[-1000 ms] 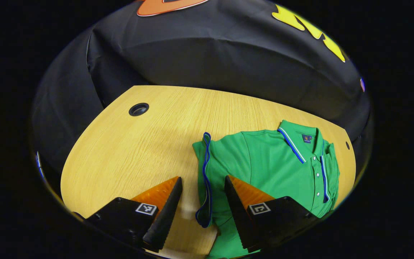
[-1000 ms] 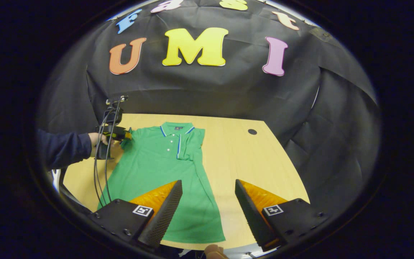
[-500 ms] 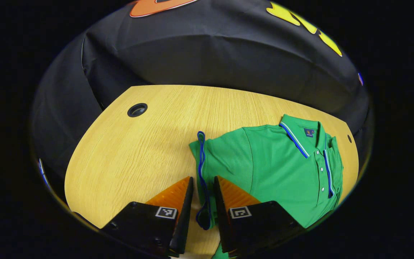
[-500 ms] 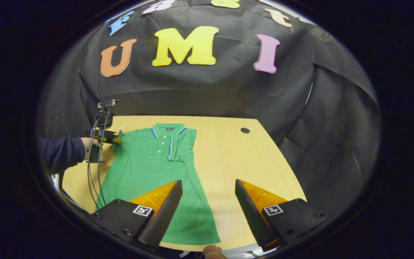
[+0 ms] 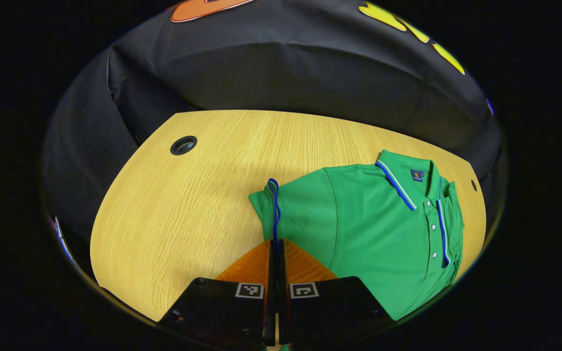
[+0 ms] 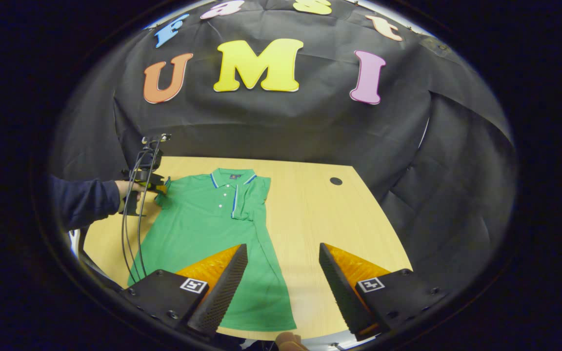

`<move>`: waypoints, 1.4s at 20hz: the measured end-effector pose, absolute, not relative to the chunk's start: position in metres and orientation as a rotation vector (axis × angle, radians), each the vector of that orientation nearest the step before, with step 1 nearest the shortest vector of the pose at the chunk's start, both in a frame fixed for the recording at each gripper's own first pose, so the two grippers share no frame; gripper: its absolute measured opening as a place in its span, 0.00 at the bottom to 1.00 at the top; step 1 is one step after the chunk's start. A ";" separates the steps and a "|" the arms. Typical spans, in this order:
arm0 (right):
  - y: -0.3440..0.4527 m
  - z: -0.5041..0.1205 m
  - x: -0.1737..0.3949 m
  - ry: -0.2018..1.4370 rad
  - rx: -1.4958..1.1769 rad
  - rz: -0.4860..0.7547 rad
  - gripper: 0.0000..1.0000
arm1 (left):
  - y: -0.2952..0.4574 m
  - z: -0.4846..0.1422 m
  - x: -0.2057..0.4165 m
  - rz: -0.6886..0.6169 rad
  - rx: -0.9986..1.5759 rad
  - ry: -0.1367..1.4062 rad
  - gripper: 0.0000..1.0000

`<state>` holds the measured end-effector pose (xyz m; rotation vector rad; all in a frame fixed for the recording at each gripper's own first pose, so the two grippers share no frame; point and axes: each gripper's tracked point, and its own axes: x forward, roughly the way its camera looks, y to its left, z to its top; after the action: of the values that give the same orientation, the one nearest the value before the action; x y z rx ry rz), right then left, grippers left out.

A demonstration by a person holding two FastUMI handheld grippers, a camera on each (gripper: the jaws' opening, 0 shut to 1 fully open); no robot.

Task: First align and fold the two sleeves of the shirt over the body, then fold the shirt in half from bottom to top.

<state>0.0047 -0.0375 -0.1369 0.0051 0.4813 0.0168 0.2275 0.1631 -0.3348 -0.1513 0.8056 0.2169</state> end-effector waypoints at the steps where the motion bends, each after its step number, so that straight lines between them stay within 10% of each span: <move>1: -0.039 -0.137 0.004 0.478 0.008 0.017 0.95 | 0.162 -0.331 0.227 0.216 -0.147 0.801 0.05; 28: -0.087 -0.179 -0.020 0.545 0.074 -0.062 0.95 | -0.022 -0.316 0.260 -0.040 0.288 0.800 0.07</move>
<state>-0.0199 -0.0869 -0.1792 0.0736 0.5447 -0.0619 0.2598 -0.0223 -0.3158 0.2883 0.8004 -0.0402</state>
